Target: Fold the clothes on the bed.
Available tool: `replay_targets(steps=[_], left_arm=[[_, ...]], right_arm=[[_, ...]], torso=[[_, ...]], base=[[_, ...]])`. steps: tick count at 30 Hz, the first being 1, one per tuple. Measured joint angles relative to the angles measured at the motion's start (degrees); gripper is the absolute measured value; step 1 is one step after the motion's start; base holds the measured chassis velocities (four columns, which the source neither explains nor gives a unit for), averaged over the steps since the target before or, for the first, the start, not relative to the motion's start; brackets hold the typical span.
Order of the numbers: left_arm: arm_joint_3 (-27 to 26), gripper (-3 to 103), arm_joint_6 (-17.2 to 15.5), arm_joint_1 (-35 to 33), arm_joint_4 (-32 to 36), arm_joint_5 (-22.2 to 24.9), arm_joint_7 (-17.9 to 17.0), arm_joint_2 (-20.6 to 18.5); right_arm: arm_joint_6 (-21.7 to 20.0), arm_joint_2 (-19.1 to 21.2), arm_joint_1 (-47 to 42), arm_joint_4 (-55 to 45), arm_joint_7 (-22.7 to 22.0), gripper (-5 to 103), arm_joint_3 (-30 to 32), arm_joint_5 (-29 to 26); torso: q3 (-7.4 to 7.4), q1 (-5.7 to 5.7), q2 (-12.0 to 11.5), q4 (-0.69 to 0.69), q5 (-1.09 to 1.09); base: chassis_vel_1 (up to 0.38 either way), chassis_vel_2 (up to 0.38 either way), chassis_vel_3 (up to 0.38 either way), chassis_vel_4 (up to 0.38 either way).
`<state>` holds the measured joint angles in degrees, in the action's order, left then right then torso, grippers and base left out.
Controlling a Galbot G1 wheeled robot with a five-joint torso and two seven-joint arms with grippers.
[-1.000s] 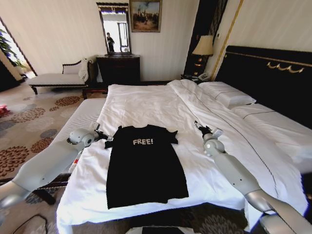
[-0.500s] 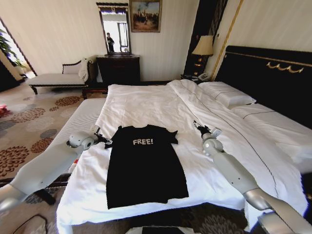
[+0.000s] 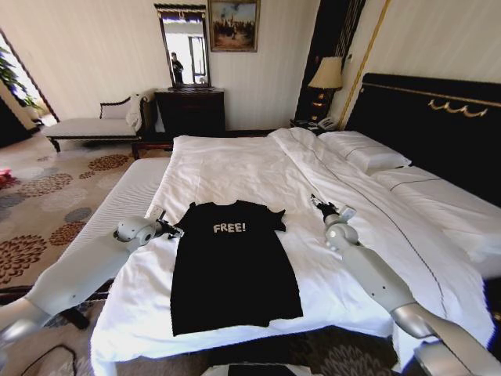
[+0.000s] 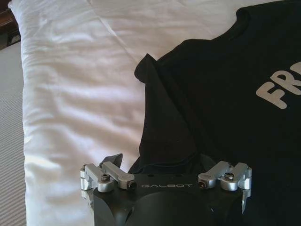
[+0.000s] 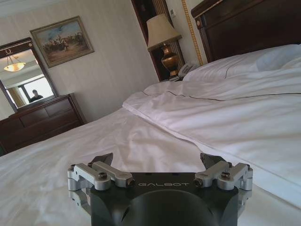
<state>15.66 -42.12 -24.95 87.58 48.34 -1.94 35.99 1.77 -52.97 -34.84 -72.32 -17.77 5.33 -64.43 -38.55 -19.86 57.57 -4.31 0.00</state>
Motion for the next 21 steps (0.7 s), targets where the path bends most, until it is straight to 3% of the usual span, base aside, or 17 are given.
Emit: replay_targets(steps=[5,6,9,11,16,20,21], left_arm=[[0.2,74,0.0,0.4,-0.5,0.0,-0.1,0.2],[0.2,74,0.0,0.4,-0.5,0.0,-0.1,0.2],[0.2,58,0.0,0.5,-0.8,0.0,-0.1,0.5],[0.2,58,0.0,0.5,-0.8,0.0,-0.1,0.6],[0.2,30,0.0,0.4,-1.3,-0.3,-0.6,1.6],[0.2,25,0.0,0.4,-1.6,-0.3,-0.9,2.1],[0.2,20,0.0,0.4,-1.6,-0.3,-0.9,2.3]], right_arm=[[0.0,0.0,0.0,0.0,0.0,100,0.1,0.0],[0.0,0.0,0.0,0.0,0.0,100,0.1,0.0],[0.0,-0.1,0.0,0.1,0.0,100,0.1,0.0],[0.0,-0.1,0.0,0.1,0.0,100,0.1,0.0],[0.0,-0.2,0.0,0.2,0.0,100,0.0,0.1],[0.0,-0.2,0.0,0.2,0.0,100,0.0,0.2],[0.0,-0.2,0.0,0.2,0.0,100,0.0,0.3]], torso=[[0.00,0.00,0.0,0.00,0.01],[0.00,0.00,0.0,0.00,0.01],[0.00,0.00,0.0,0.00,0.00],[0.00,0.00,0.0,0.00,0.00],[0.00,0.00,0.0,0.00,0.01],[0.00,0.00,0.0,0.00,0.00],[0.00,0.00,0.0,0.00,0.00]], base=[[0.000,0.000,0.000,0.000],[0.000,0.000,0.000,0.000],[0.000,0.000,0.000,0.000],[0.000,0.000,0.000,0.000],[0.000,0.000,0.000,0.000],[0.000,0.000,0.000,0.000],[0.000,0.000,0.000,0.000]])
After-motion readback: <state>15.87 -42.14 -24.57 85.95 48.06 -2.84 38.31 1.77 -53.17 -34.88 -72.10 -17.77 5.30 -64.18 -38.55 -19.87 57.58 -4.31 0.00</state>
